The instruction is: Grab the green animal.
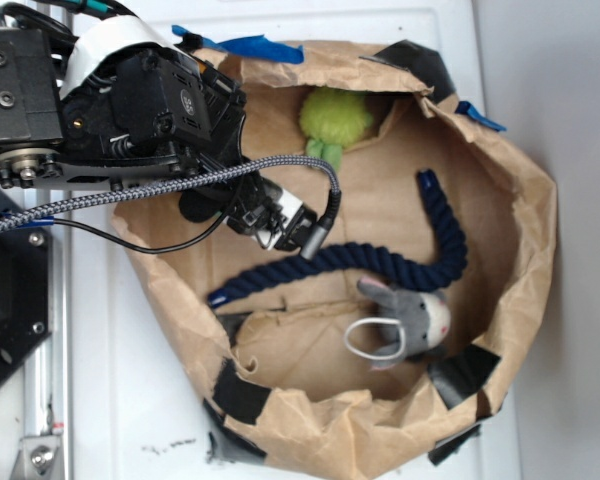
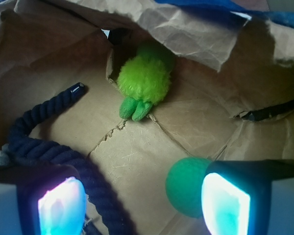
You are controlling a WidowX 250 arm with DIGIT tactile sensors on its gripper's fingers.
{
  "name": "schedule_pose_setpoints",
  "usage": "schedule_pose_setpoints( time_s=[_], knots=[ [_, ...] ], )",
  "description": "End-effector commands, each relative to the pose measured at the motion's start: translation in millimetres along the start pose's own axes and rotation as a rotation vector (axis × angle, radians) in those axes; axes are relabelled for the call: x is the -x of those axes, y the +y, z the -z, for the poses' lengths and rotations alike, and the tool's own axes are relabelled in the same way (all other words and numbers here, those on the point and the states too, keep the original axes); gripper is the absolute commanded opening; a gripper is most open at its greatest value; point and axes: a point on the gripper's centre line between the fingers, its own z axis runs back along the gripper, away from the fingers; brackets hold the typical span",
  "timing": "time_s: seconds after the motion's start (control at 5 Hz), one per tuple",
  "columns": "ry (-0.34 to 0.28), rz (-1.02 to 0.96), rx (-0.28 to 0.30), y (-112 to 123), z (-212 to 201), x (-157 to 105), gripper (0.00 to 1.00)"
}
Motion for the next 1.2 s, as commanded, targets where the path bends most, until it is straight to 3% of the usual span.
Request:
schedule_pose_setpoints(
  time_s=[0.0, 0.2, 0.4, 0.8, 1.0],
  knots=[
    [0.016, -0.053, -0.015, -24.8, -1.9, -24.6, 1.0],
    [0.064, -0.073, -0.026, -53.4, 6.5, -33.7, 1.0],
    [0.074, -0.082, -0.039, -60.2, 12.4, -32.4, 1.0],
    [0.047, -0.067, -0.103, -32.4, 27.9, -17.3, 1.0],
    [0.025, -0.079, -0.108, -31.1, 37.4, -25.2, 1.0]
  ],
)
